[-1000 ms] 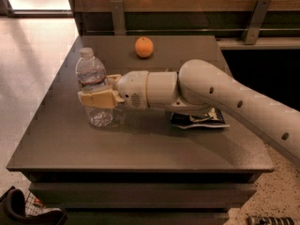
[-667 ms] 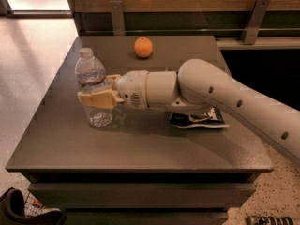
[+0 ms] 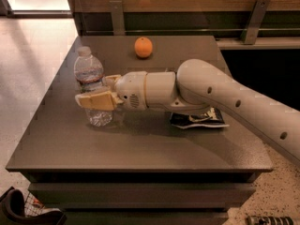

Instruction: Place water bottle upright

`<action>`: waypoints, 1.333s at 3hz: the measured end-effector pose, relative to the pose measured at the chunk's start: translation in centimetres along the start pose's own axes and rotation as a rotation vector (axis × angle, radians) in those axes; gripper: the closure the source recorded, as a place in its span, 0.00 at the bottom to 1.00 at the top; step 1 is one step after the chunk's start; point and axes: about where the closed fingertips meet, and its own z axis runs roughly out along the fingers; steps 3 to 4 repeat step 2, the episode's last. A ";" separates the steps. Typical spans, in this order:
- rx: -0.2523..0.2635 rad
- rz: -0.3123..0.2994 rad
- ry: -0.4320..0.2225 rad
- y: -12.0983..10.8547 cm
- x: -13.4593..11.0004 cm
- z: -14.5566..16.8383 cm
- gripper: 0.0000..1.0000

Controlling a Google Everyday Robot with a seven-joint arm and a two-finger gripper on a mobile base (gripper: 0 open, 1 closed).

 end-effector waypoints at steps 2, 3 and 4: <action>-0.005 -0.002 0.001 0.2 -0.1 0.2 0.00; -0.005 -0.002 0.001 0.2 -0.1 0.2 0.00; -0.005 -0.002 0.001 0.2 -0.1 0.2 0.00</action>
Offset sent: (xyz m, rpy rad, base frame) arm -0.0013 0.0021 0.0005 -0.0004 -0.0009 0.0043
